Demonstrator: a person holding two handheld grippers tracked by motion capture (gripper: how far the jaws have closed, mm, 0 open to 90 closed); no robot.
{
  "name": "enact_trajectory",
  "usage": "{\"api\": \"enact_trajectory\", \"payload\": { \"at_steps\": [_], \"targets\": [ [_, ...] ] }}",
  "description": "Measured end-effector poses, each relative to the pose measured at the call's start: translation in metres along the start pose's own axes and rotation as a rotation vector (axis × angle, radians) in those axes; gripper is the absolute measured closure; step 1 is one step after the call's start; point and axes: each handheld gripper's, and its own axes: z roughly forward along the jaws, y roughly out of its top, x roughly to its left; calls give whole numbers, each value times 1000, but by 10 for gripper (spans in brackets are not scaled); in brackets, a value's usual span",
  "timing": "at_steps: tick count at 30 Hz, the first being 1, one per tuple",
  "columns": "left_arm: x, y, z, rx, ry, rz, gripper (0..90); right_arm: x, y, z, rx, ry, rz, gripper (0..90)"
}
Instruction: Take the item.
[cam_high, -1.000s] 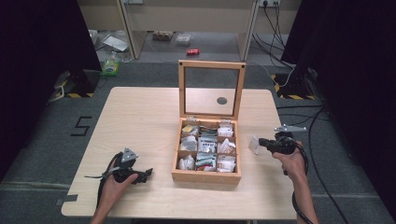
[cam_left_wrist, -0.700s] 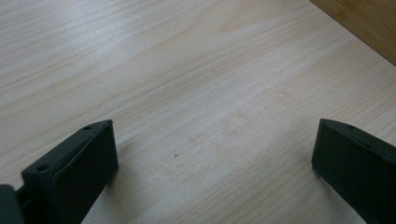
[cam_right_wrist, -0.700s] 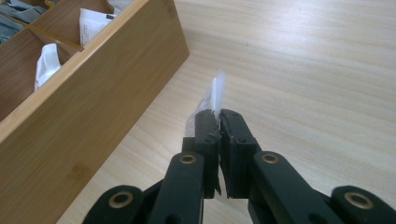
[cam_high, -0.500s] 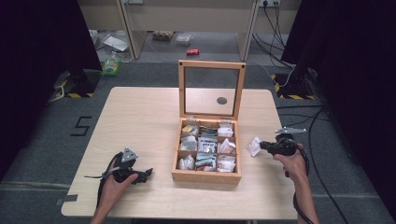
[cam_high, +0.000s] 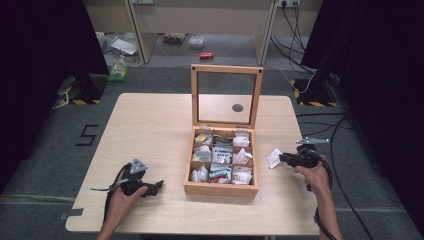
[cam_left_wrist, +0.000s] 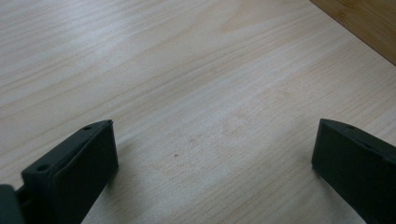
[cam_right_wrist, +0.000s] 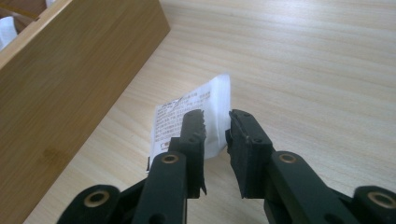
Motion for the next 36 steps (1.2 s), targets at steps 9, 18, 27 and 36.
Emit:
{"api": "enact_trajectory", "payload": {
  "at_steps": [9, 18, 27, 36],
  "targets": [
    [0, 0, 0, 0, 0, 0, 0, -2, 2, -4, -18, -18, 12, 636],
    [0, 0, 0, 0, 0, 0, 0, 3, 10, -9, -74, -30, 26, 488],
    [0, 0, 0, 0, 0, 0, 0, 13, 19, -12, -121, -22, 49, 390],
    [0, 0, 0, 0, 0, -1, 0, 23, 26, -14, -142, -5, 49, 331]
  ]
}}
